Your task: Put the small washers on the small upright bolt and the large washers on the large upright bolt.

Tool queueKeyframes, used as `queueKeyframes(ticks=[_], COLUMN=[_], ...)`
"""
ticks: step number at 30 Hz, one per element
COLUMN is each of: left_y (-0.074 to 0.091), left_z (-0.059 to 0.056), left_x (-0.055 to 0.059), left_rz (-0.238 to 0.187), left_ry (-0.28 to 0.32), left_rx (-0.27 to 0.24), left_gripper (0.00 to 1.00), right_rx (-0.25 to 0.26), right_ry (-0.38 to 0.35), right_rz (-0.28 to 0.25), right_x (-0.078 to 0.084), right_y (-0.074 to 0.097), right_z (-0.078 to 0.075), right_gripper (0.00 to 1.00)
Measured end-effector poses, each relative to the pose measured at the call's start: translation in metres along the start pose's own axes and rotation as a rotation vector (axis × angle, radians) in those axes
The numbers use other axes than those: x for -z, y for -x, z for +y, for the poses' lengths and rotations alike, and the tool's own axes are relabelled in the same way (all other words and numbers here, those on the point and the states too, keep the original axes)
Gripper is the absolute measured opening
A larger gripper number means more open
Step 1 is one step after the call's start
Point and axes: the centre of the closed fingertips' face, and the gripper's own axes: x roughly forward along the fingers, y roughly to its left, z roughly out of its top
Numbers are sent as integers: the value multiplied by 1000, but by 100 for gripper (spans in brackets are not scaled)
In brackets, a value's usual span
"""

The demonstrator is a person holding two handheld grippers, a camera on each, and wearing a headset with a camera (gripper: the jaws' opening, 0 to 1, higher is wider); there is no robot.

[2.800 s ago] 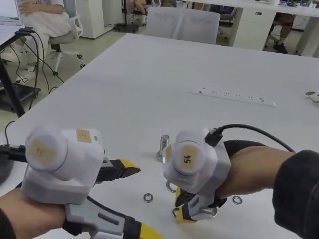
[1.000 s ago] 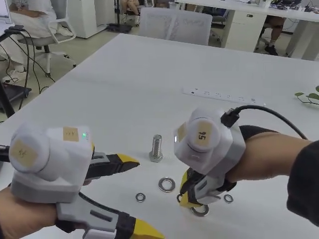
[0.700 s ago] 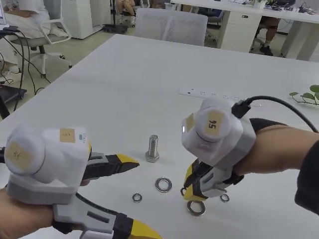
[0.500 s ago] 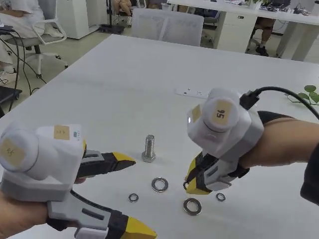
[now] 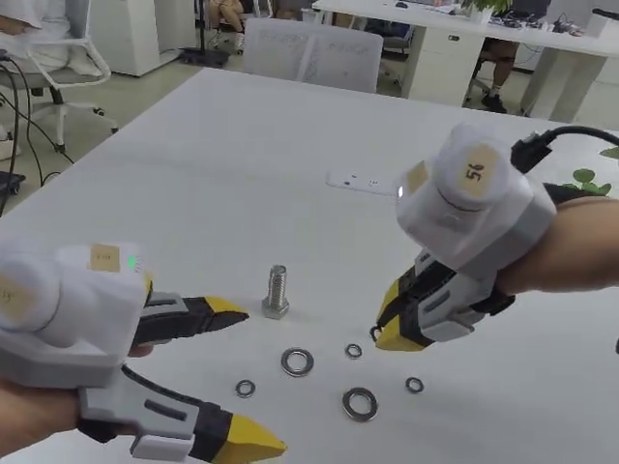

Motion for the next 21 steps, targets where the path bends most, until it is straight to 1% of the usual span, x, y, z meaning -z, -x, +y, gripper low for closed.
queueKeyframes(ticks=[3, 7, 11, 14, 17, 21], left_y=[0, -1, -3, -4, -4, -5], left_z=[2, 3, 2, 1, 1, 3], left_x=[-3, -3, -3, -3, -3, -5], left_rz=[-17, -17, -20, -22, -24, -37], left_ry=[7, 4, 0, -1, 0, 4], left_rx=[-3, -4, 3, 10, 13, 15], left_gripper=[81, 81, 81, 81, 81, 81], right_rx=[19, 44, 56, 69, 64, 68], right_ry=[-16, -31, -39, -46, -57, -63], right_rz=[1, 4, 12, 34, 35, 53], right_x=[4, 8, 13, 20, 23, 29], right_y=[8, 17, 22, 22, 21, 20], right_z=[-8, -17, -23, -30, -35, -43], right_gripper=[13, 13, 13, 13, 13, 13])
